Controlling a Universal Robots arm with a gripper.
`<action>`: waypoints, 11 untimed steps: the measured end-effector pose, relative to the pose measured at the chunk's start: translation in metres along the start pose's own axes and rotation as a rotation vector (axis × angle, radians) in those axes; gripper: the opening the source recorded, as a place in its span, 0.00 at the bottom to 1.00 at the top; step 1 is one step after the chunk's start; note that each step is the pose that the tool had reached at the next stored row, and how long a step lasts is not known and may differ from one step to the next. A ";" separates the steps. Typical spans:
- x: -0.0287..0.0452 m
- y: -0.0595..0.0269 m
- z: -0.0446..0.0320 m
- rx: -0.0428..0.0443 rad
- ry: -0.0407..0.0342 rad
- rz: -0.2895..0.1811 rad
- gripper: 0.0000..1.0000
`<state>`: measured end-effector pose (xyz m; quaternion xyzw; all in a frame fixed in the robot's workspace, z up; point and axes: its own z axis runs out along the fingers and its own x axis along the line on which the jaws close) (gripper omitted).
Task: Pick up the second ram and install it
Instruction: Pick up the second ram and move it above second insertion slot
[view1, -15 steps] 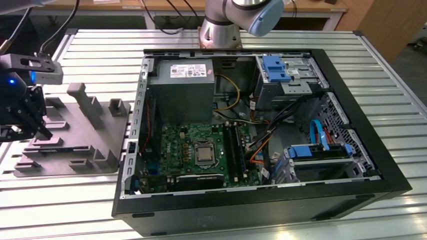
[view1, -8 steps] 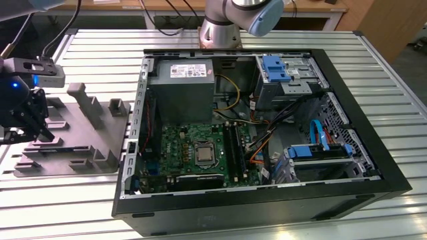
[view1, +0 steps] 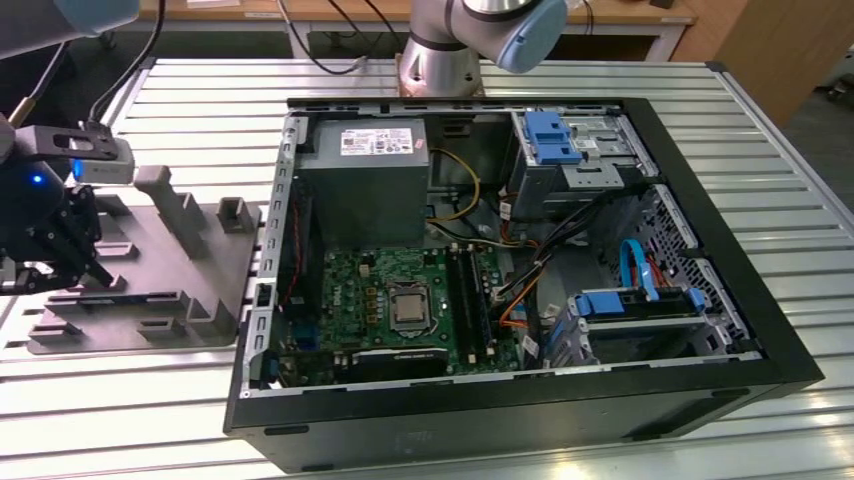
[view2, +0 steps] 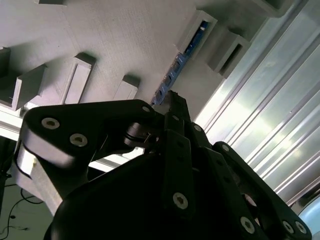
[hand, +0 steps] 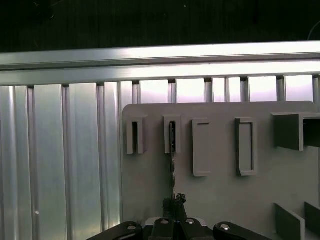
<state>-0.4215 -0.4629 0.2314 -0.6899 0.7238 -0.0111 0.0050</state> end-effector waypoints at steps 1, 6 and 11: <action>0.0000 0.0001 0.0011 0.0001 0.0000 0.000 0.10; -0.0001 0.0009 0.0053 0.0006 0.0000 0.000 0.10; -0.0001 0.0019 0.0087 0.0008 0.0000 0.000 0.10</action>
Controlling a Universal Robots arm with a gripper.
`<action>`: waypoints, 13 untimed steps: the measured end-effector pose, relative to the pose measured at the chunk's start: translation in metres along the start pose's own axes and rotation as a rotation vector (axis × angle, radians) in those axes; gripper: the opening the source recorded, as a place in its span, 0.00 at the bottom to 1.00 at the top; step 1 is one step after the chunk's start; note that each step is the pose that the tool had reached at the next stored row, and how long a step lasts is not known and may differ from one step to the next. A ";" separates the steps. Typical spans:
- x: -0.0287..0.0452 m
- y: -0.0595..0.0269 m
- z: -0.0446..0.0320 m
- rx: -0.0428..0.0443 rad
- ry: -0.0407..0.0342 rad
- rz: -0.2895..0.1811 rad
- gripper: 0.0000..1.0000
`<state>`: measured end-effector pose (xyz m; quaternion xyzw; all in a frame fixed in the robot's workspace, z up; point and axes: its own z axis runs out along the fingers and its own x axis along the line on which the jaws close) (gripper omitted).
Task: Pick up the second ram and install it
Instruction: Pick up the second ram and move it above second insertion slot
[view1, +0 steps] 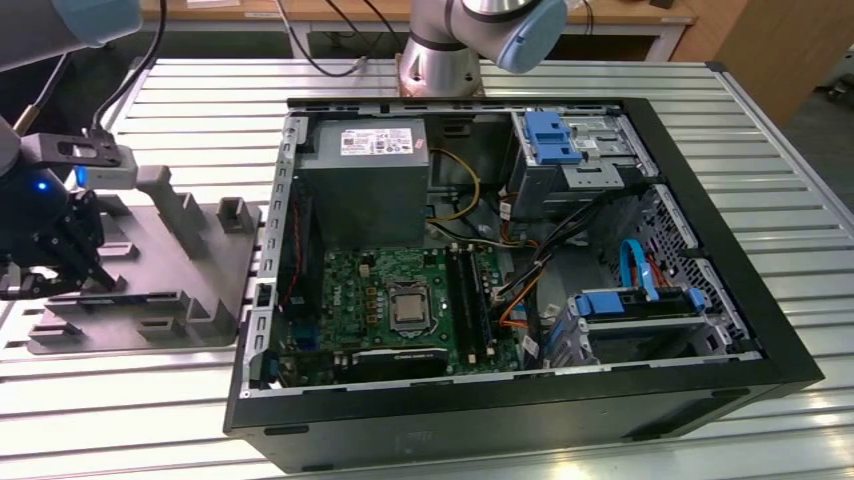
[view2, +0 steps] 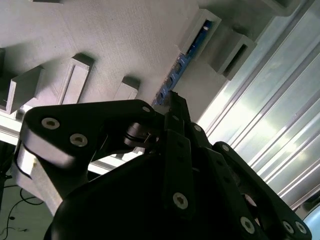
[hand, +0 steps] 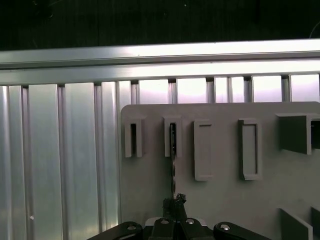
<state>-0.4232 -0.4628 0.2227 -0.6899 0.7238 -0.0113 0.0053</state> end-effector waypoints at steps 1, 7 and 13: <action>0.0000 0.0001 0.0009 0.0001 -0.0001 0.000 0.10; 0.0000 0.0007 0.0060 0.0003 0.0000 0.000 0.10; 0.0000 0.0008 0.0067 0.0003 0.0000 0.000 0.10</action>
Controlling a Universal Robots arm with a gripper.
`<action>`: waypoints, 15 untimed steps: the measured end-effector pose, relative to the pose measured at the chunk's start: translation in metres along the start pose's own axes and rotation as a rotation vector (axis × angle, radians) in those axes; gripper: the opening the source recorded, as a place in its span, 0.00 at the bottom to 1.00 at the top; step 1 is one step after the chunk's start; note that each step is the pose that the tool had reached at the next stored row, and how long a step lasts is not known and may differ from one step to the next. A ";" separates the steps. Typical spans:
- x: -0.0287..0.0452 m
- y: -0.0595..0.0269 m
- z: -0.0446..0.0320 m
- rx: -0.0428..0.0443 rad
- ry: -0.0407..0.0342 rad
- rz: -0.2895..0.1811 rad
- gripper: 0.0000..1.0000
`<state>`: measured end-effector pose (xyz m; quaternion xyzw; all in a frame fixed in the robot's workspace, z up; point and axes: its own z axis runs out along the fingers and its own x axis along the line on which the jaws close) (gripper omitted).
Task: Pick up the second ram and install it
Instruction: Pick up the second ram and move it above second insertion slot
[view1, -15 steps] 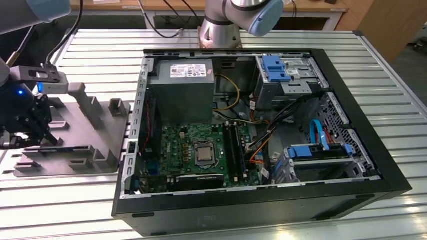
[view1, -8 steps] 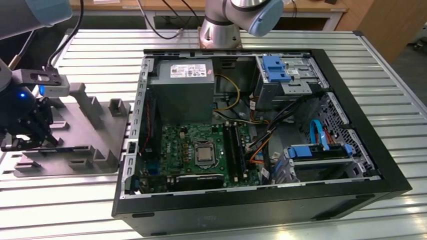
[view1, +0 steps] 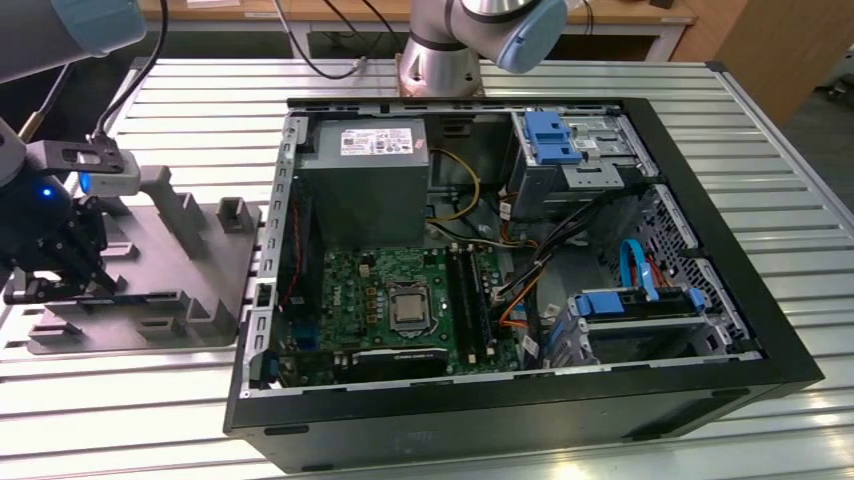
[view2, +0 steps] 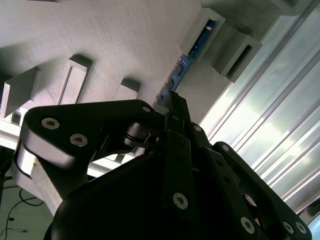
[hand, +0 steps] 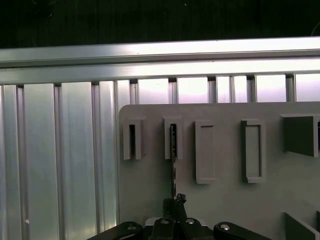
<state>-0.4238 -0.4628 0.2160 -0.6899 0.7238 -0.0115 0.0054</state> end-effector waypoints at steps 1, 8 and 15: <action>0.0000 0.0000 0.0000 0.0001 0.0000 0.000 0.10; 0.0000 0.0000 0.0002 0.0000 0.0000 0.000 0.29; 0.0000 0.0008 0.0044 0.0085 -0.0005 0.000 0.36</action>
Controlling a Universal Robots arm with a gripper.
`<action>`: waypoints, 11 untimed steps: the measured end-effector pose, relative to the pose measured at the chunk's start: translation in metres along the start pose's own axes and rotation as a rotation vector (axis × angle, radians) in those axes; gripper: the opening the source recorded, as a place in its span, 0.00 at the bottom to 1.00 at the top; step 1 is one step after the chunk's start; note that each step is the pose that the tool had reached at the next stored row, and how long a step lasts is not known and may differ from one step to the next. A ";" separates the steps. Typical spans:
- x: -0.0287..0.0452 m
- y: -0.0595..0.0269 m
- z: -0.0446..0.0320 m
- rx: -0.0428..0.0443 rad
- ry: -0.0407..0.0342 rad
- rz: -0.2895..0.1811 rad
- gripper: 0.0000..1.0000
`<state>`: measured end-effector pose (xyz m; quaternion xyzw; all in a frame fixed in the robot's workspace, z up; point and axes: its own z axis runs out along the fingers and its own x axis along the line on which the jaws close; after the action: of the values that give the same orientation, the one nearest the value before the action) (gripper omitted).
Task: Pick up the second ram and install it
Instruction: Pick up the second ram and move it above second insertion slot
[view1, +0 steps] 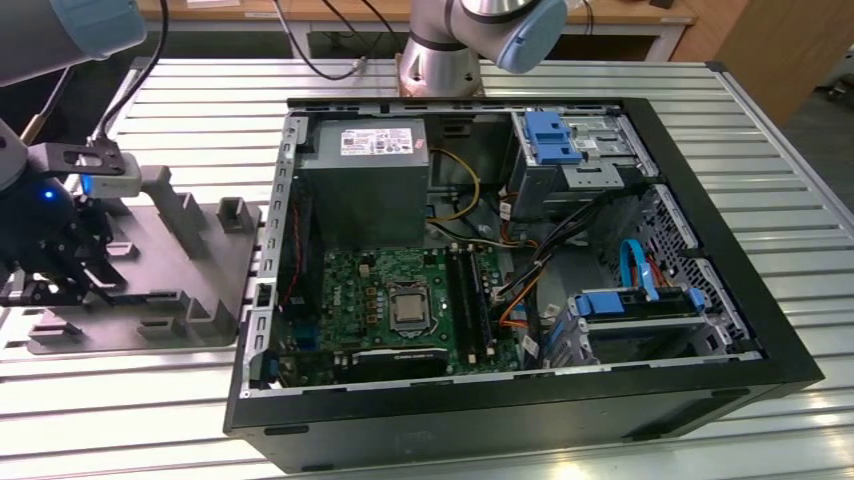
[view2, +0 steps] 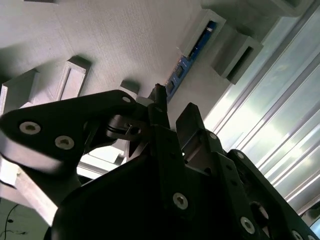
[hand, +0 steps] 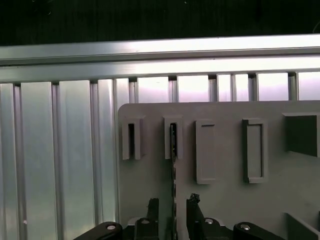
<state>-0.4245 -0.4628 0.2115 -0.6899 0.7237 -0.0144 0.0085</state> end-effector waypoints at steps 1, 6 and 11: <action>0.0000 0.0003 0.0014 0.0025 -0.0002 0.000 0.36; -0.0003 0.0019 0.0056 0.0070 -0.0002 0.000 0.36; -0.0033 0.0031 0.0100 0.0106 -0.0006 0.000 0.36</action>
<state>-0.4271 -0.4594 0.2014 -0.6900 0.7235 -0.0180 0.0123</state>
